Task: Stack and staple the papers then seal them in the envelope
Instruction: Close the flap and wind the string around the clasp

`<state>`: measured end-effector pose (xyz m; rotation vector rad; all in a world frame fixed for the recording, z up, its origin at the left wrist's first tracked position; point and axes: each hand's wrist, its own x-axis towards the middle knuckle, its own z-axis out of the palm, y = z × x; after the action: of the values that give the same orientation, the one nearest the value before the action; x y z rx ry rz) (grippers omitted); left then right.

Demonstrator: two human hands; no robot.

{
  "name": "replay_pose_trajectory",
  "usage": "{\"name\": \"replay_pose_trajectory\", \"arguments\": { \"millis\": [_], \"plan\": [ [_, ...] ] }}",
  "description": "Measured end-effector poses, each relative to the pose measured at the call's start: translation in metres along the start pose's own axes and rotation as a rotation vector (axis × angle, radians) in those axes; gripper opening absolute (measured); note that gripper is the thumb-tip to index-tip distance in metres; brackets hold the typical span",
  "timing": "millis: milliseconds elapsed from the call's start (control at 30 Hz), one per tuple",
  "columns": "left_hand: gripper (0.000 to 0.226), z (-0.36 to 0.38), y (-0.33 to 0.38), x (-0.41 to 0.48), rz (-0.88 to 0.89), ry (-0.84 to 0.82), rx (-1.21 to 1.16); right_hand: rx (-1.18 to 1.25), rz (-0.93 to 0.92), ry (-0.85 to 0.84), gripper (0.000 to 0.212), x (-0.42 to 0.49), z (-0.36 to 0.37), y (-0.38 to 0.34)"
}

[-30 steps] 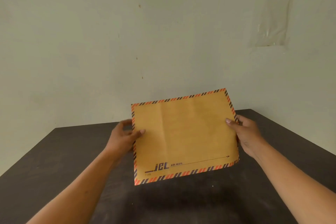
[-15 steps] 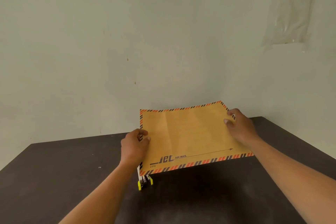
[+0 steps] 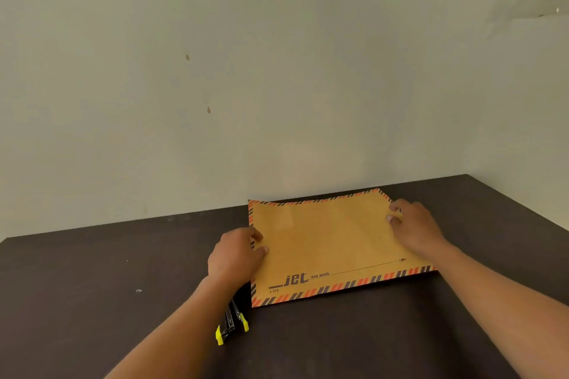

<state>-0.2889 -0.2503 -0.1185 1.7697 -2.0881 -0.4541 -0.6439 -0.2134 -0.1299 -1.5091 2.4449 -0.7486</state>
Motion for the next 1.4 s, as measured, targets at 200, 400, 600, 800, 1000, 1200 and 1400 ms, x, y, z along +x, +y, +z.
{"name": "replay_pose_trajectory", "arguments": {
  "millis": [200, 400, 600, 800, 1000, 1200, 1400],
  "plan": [
    [0.042, -0.003, -0.004, -0.009, 0.003, 0.039, 0.117, -0.275, 0.012, -0.004, 0.045, -0.02, 0.0, -0.012],
    [0.057, -0.026, -0.006, -0.044, -0.072, 0.093, 0.183, -0.21, -0.27, -0.071, 0.052, -0.073, 0.005, -0.065],
    [0.07, -0.037, -0.012, -0.089, -0.158, 0.051, 0.239, -0.2, -0.399, -0.17, 0.056, -0.125, 0.034, -0.11],
    [0.044, -0.033, -0.016, -0.104, -0.221, -0.005, 0.147, -0.237, -0.382, -0.241, 0.054, -0.142, 0.051, -0.118],
    [0.038, -0.039, -0.026, -0.085, -0.221, 0.065, 0.046, -0.261, -0.37, -0.251, 0.055, -0.134, 0.052, -0.124],
    [0.04, -0.043, -0.041, -0.047, -0.208, 0.147, 0.061, -0.25, -0.37, -0.249, 0.055, -0.125, 0.059, -0.127],
    [0.03, -0.033, -0.043, -0.024, -0.168, 0.192, 0.104, -0.245, -0.38, -0.224, 0.054, -0.125, 0.06, -0.124]
  ]
}}
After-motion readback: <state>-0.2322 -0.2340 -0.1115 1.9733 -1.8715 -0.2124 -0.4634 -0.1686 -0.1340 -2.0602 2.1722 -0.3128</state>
